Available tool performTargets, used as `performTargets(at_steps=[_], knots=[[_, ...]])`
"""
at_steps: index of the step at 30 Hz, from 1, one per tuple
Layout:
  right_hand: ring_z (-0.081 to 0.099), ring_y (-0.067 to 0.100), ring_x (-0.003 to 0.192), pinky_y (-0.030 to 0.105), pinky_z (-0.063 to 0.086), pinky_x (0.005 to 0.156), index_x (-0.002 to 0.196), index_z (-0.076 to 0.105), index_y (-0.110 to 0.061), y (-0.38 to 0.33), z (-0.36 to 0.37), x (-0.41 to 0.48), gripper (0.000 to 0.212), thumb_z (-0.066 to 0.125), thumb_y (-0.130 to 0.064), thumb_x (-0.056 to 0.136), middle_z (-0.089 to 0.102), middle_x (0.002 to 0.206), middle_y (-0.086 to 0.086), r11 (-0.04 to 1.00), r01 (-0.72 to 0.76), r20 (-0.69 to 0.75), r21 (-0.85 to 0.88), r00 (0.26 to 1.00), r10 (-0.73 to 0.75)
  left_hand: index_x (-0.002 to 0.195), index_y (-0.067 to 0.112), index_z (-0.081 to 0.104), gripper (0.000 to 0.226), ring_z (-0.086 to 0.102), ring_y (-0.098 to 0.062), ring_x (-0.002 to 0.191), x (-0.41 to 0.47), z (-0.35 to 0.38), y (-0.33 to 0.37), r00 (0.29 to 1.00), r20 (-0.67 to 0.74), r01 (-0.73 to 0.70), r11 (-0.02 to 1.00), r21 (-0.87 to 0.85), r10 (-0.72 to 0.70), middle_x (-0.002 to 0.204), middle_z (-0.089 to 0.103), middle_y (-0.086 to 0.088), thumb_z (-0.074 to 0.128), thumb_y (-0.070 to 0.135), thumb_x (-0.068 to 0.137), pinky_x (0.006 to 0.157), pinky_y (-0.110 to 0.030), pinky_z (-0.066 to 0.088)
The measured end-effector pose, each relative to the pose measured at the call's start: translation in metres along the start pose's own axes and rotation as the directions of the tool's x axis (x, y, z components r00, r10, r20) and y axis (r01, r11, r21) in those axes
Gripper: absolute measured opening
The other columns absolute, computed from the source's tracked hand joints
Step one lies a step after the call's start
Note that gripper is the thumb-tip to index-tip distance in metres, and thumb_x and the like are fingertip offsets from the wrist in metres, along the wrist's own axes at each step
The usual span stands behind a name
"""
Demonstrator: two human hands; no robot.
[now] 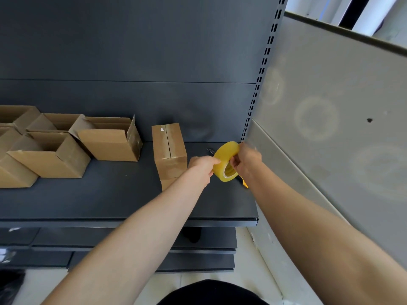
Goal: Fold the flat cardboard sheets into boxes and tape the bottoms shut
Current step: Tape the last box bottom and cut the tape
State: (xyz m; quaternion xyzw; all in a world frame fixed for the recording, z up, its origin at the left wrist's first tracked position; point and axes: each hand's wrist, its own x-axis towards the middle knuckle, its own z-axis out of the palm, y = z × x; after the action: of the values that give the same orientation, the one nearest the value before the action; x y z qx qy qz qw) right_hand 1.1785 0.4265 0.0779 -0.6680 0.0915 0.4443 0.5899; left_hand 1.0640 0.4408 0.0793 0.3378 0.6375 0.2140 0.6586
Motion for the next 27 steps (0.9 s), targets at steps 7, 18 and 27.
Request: performTargets(at_steps=[7, 18, 27], knots=[[0.063, 0.028, 0.065, 0.039, 0.055, 0.077, 0.110, 0.052, -0.006, 0.017, 0.002, 0.004, 0.034, 0.053, -0.035, 0.093, 0.065, 0.086, 0.013, 0.897, 0.225, 0.030, -0.381, 0.973, -0.231, 0.112, 0.007, 0.051, 0.048, 0.059, -0.017, 0.075, -0.002, 0.004, -0.011, 0.999, -0.017, 0.047, 0.987, 0.153, -0.045, 0.113, 0.056, -0.008, 0.078, 0.023, 0.076, 0.058, -0.031, 0.049], [0.055, 0.021, 0.071, 0.026, 0.043, 0.063, 0.084, 0.060, -0.014, 0.038, 0.005, -0.003, 0.010, 0.055, -0.021, 0.090, 0.056, 0.077, 0.001, -0.597, 0.427, 0.627, -0.680, 0.760, -0.170, 0.103, 0.006, 0.053, 0.010, 0.051, -0.013, 0.065, 0.007, -0.045, -0.007, 1.000, -0.022, -0.016, 0.999, 0.040, 0.016, 0.079, 0.050, -0.004, 0.052, 0.010, 0.094, 0.064, -0.027, 0.051], [0.059, 0.035, 0.101, 0.032, 0.043, 0.068, 0.109, 0.057, -0.005, 0.023, 0.046, 0.005, 0.025, 0.054, -0.023, 0.092, 0.060, 0.108, 0.015, -0.297, 0.532, 0.601, -0.793, 0.761, -0.242, 0.110, 0.000, 0.056, 0.024, 0.059, -0.020, 0.071, 0.015, -0.093, -0.003, 0.979, -0.203, -0.037, 0.948, -0.317, -0.030, 0.081, 0.059, -0.009, 0.060, 0.015, 0.092, 0.064, -0.031, 0.054]])
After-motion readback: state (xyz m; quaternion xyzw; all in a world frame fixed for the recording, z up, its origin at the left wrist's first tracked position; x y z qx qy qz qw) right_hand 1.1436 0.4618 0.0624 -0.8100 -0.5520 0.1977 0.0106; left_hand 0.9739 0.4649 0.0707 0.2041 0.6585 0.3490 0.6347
